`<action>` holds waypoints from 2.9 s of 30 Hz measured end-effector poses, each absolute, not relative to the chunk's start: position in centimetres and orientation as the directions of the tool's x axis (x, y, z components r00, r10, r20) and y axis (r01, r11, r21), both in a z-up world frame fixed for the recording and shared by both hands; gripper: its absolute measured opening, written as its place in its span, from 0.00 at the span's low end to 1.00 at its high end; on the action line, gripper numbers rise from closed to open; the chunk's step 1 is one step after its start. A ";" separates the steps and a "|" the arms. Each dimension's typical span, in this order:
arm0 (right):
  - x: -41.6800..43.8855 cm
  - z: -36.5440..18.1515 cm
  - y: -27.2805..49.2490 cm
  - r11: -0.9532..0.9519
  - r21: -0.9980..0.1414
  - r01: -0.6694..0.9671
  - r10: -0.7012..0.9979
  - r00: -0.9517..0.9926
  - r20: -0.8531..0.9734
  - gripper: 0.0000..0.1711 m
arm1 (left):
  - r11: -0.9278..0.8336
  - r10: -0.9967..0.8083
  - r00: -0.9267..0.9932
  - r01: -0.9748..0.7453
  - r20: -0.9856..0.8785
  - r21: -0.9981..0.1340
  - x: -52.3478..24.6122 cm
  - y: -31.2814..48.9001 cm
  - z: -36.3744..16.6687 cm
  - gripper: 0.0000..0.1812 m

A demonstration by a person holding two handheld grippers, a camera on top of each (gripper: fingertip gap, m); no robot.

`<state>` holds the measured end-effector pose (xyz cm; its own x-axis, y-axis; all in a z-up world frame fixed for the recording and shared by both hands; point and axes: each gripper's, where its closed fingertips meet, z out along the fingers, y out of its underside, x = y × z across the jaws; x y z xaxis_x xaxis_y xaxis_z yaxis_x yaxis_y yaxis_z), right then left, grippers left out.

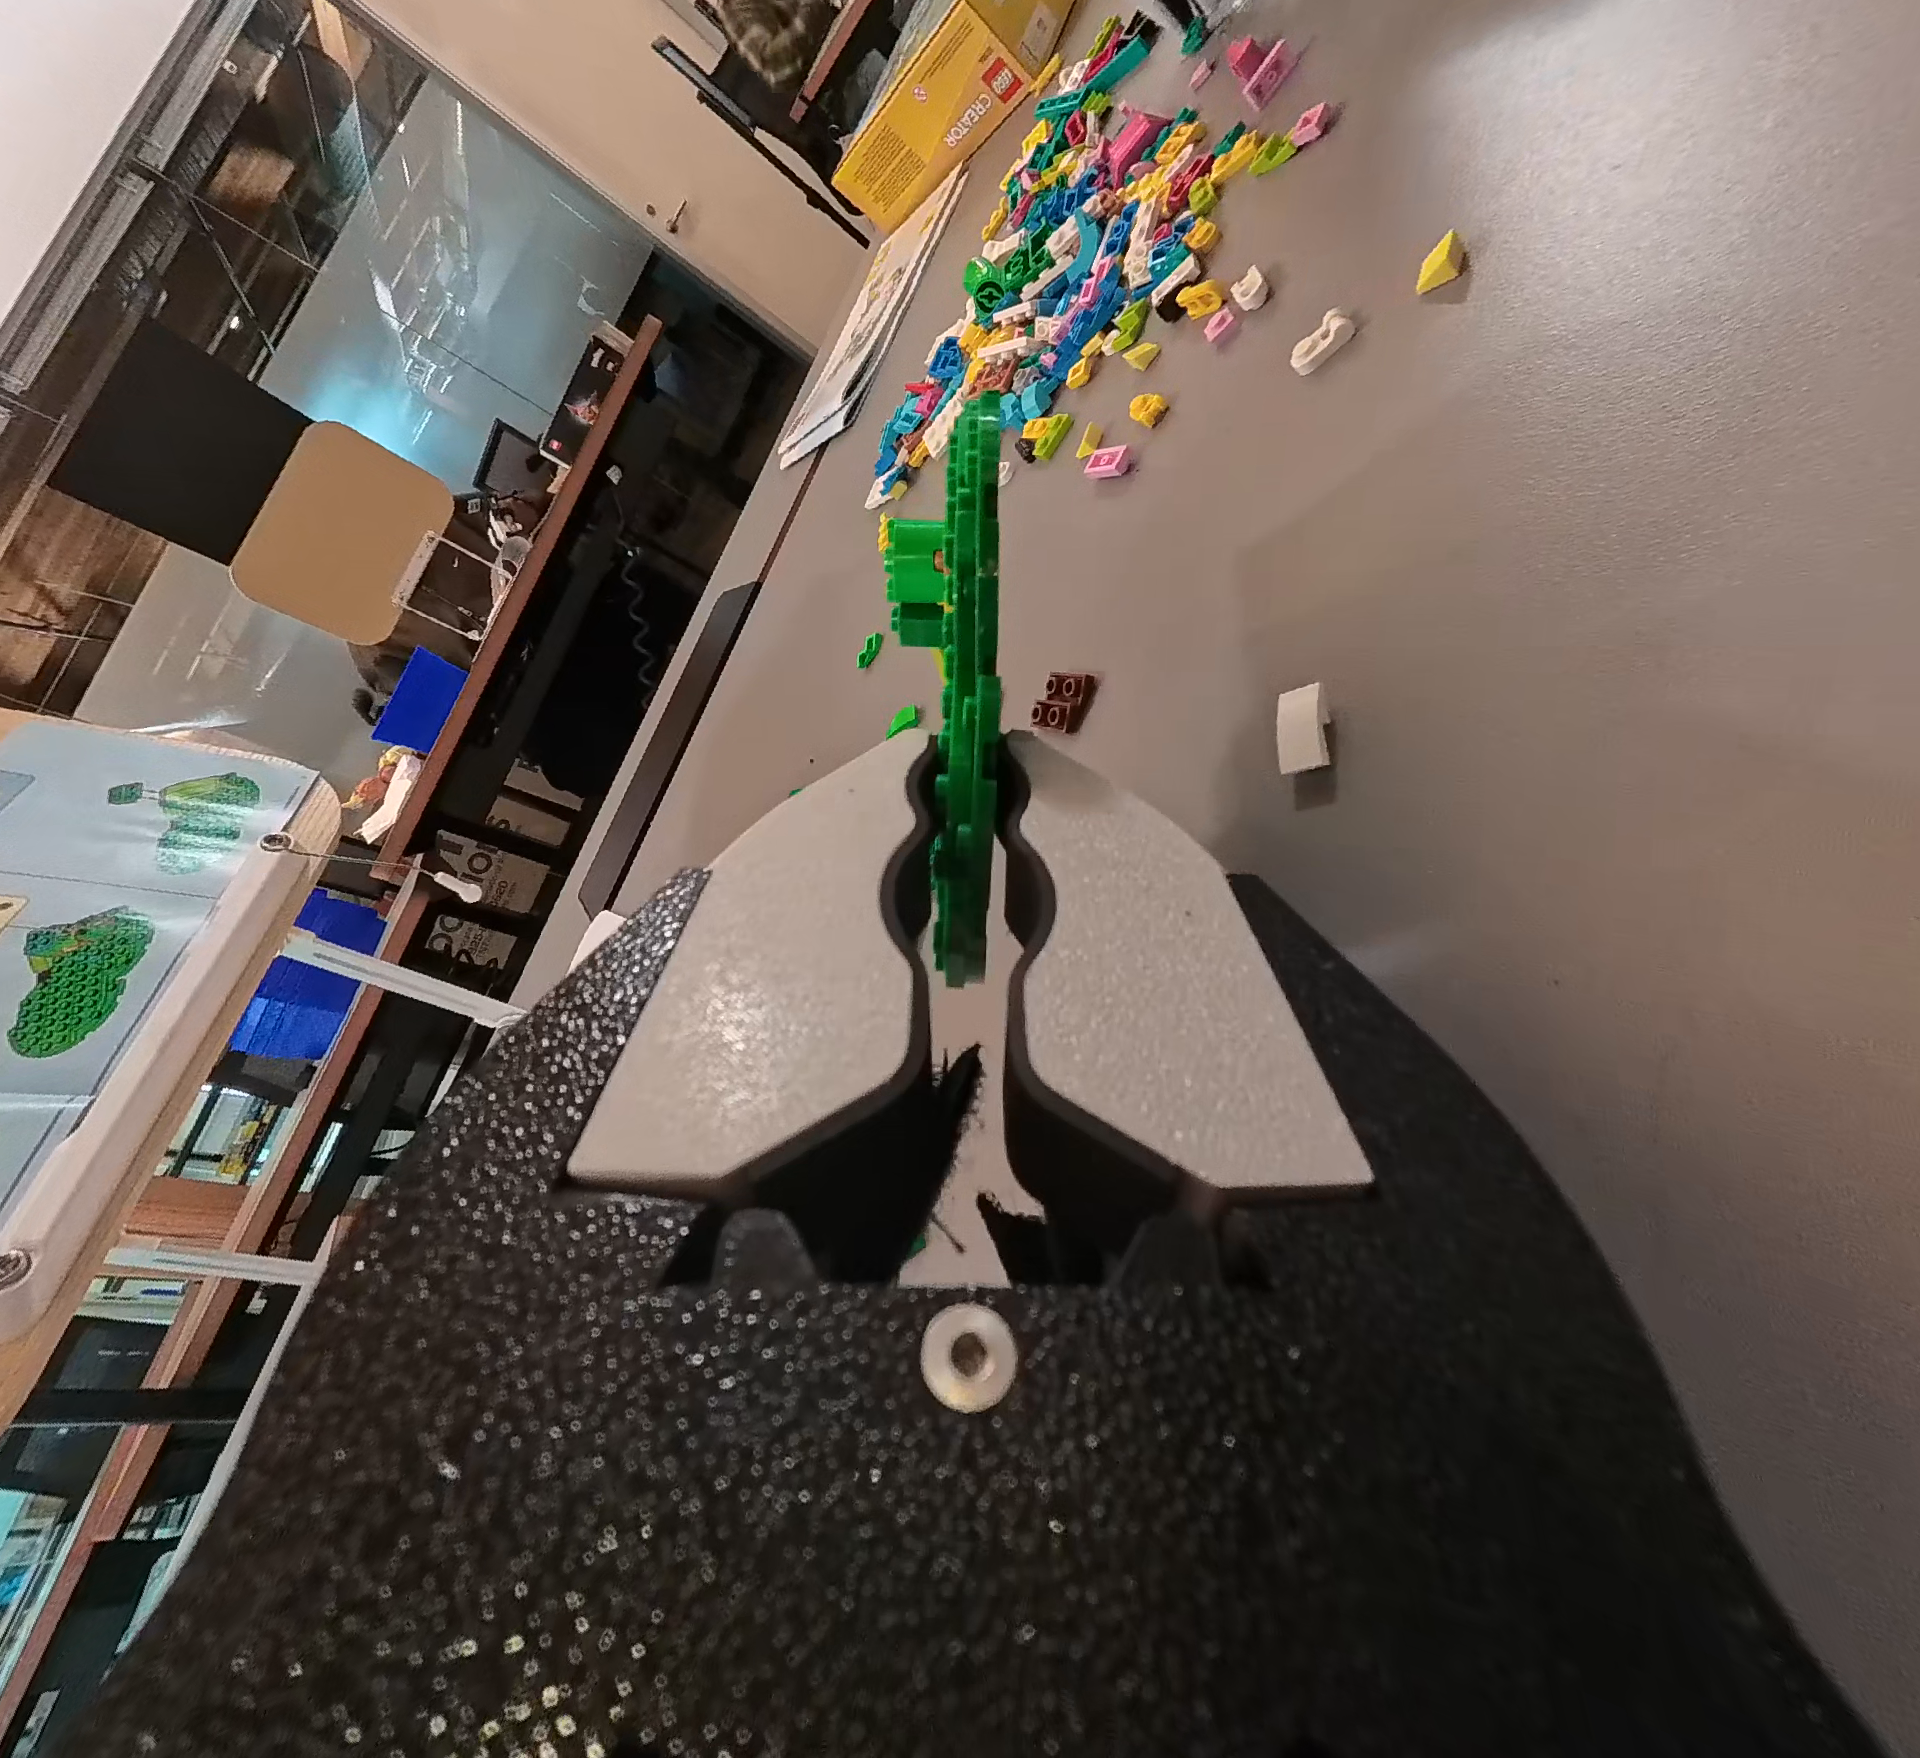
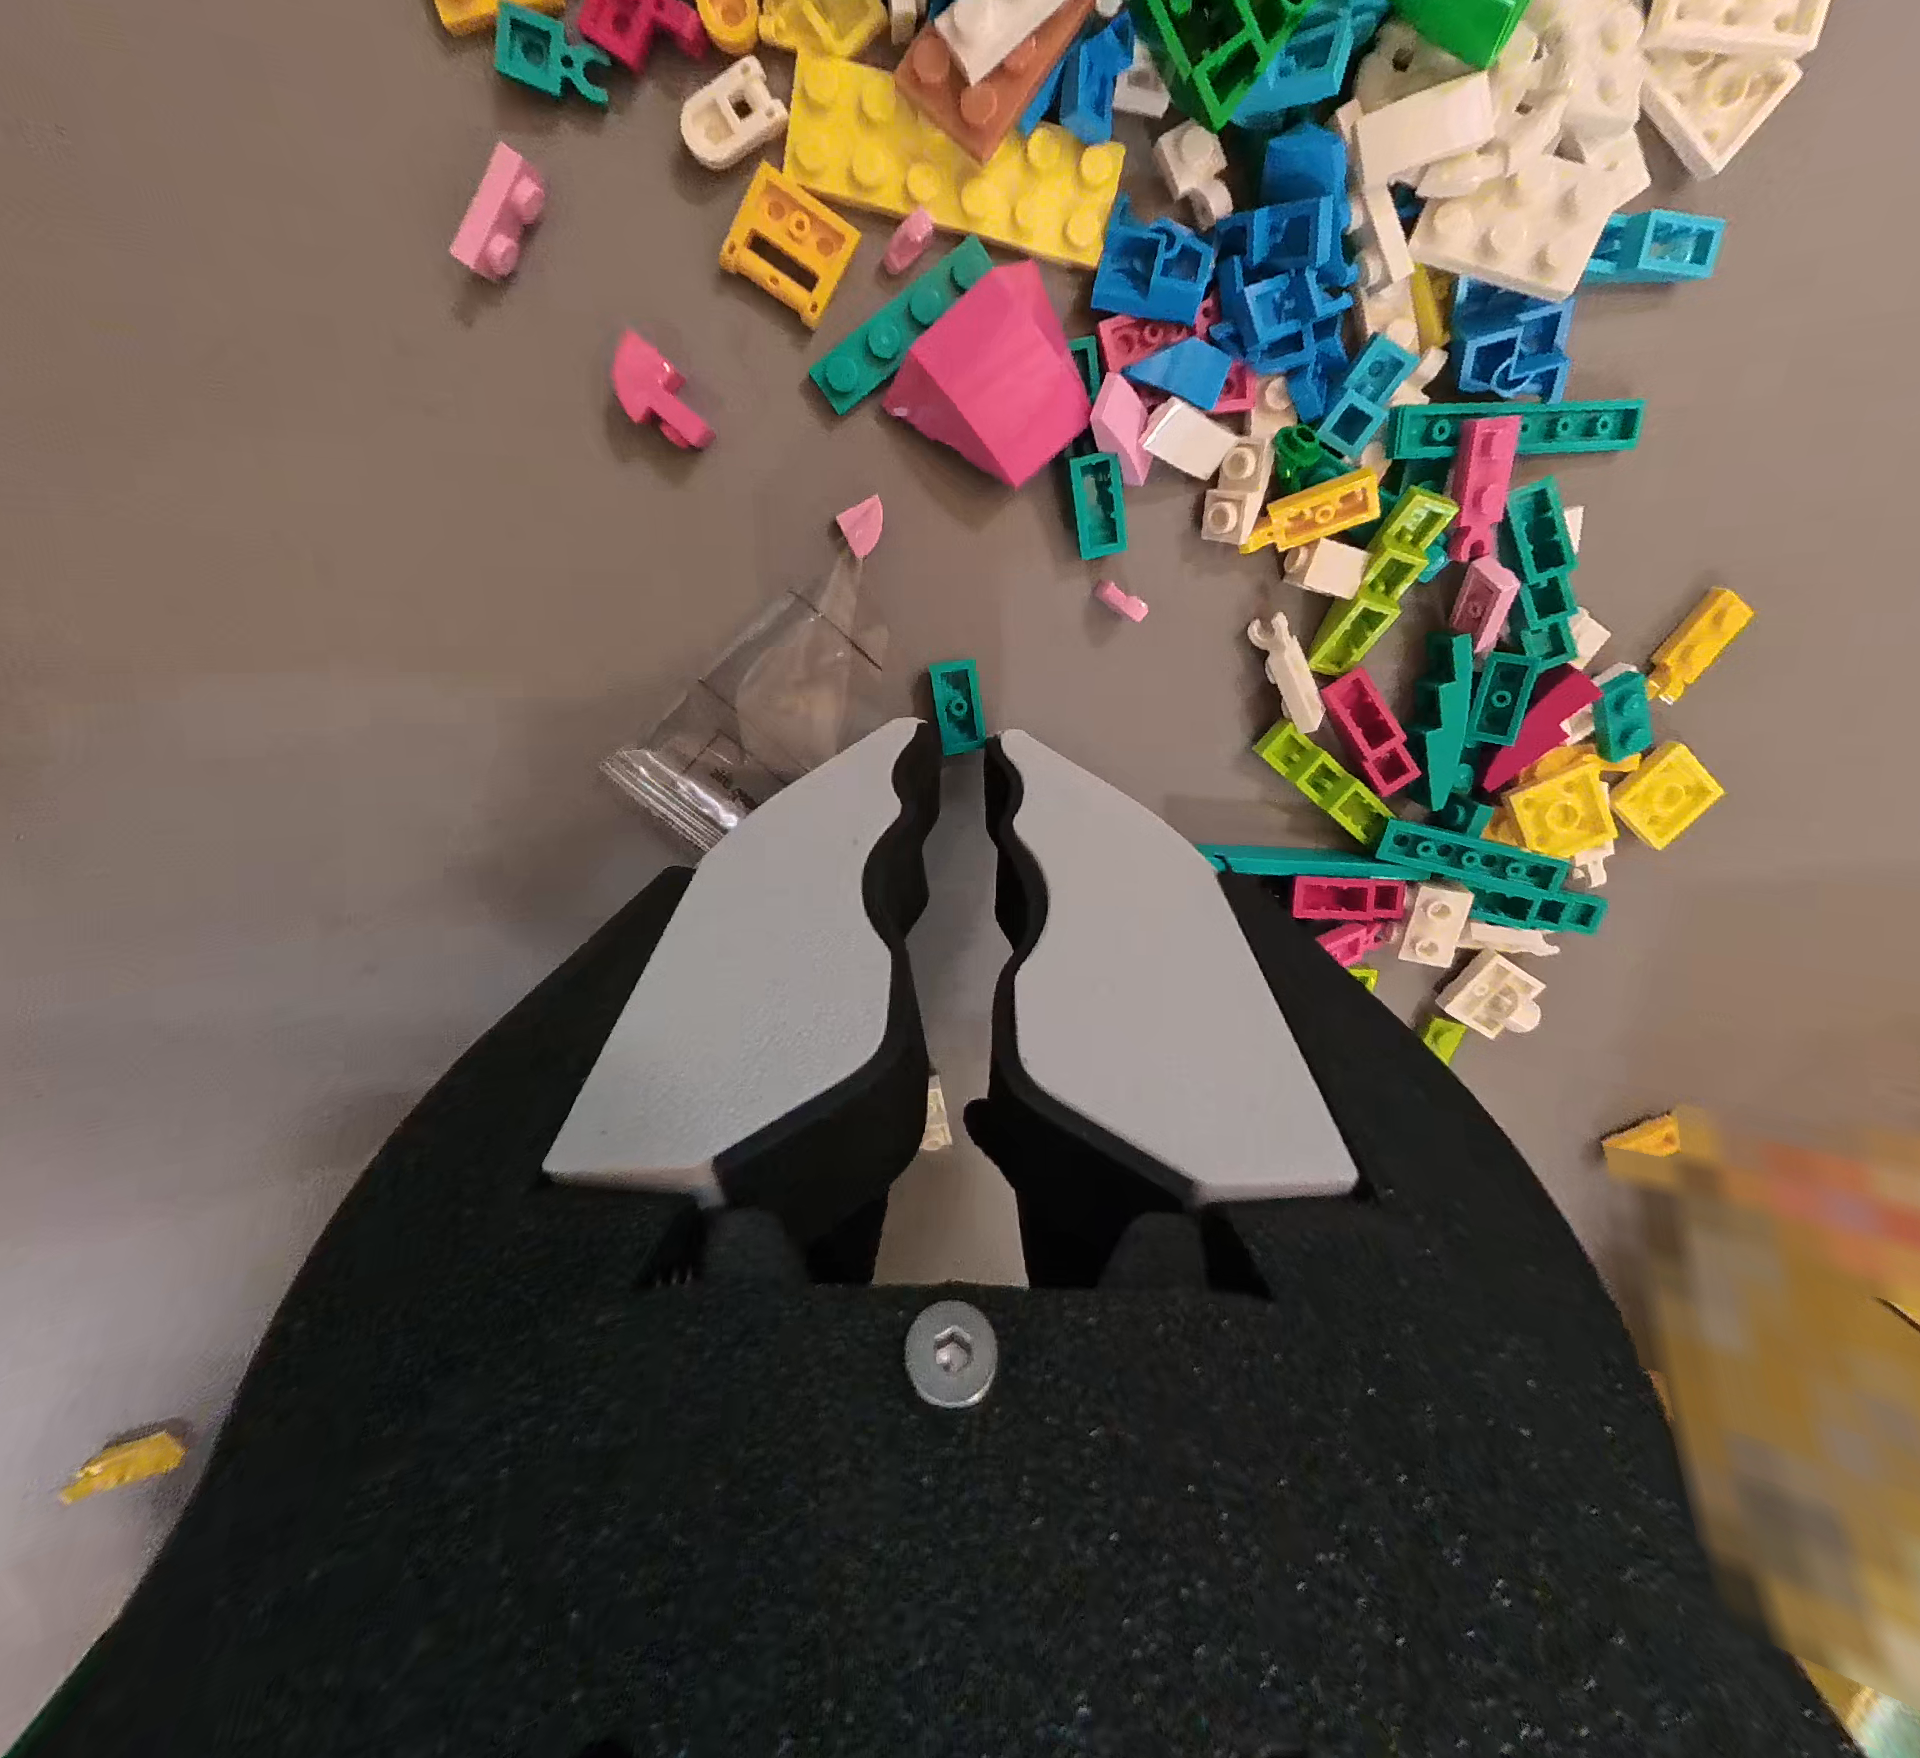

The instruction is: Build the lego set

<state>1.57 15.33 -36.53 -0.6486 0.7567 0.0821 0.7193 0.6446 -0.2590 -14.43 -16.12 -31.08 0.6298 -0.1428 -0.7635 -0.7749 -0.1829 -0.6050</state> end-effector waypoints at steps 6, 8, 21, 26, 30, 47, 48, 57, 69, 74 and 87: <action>-0.4 -33.6 10.7 0.715 -0.315 0.624 0.689 -0.705 0.169 0.04 | -0.175 -0.142 0.618 -0.785 -0.774 -0.594 -14.1 -15.9 -31.0 0.05; -1.7 -32.7 7.0 0.764 -0.327 0.556 0.632 -0.747 0.206 0.04 | -0.161 -0.130 0.604 -0.795 -0.786 -0.584 -13.6 -15.7 -30.6 0.05; -7.7 -32.9 -9.0 0.896 -0.359 0.260 0.351 -0.911 0.215 0.04 | -0.186 -0.156 0.490 -0.867 -0.858 -0.462 -11.8 -14.6 -31.3 0.04; -7.8 -31.9 -10.0 0.888 -0.389 0.243 0.339 -0.919 0.202 0.04 | -0.211 -0.185 0.479 -0.872 -0.858 -0.441 -11.9 -14.5 -32.0 0.04; -7.7 -31.5 -10.3 0.881 -0.408 0.240 0.339 -0.922 0.187 0.04 | -0.216 -0.208 0.477 -0.874 -0.854 -0.436 -11.8 -14.5 -32.3 0.04; -8.2 -34.9 -7.2 0.911 -0.070 0.407 0.405 -0.914 -0.040 0.04 | -0.299 -0.111 0.487 -0.847 -0.866 -0.439 -14.0 -14.7 -31.6 0.05; -8.3 -35.1 -7.4 0.910 -0.080 0.406 0.403 -0.914 -0.050 0.04 | -0.296 -0.119 0.484 -0.851 -0.867 -0.435 -13.9 -14.7 -31.7 0.05; -9.1 -35.5 -8.1 0.858 -0.225 0.461 0.460 -0.886 -0.060 0.08 | -0.294 -0.128 0.485 -0.852 -0.865 -0.434 -13.9 -14.7 -31.9 0.04; -9.5 -34.5 -7.5 0.589 -0.593 0.549 0.739 -0.663 0.120 0.09 | -0.321 -0.141 0.382 -0.890 -0.913 -0.323 -13.8 -14.6 -32.3 0.04; -9.1 -35.0 -7.7 0.509 -0.639 0.577 0.808 -0.577 0.122 0.09 | -0.331 -0.151 0.315 -0.910 -0.937 -0.252 -13.7 -14.5 -32.5 0.04; -9.1 -36.5 -8.0 0.493 -0.604 0.626 0.823 -0.560 0.091 0.08 | -0.332 -0.142 0.297 -0.913 -0.944 -0.238 -13.7 -14.6 -32.3 0.04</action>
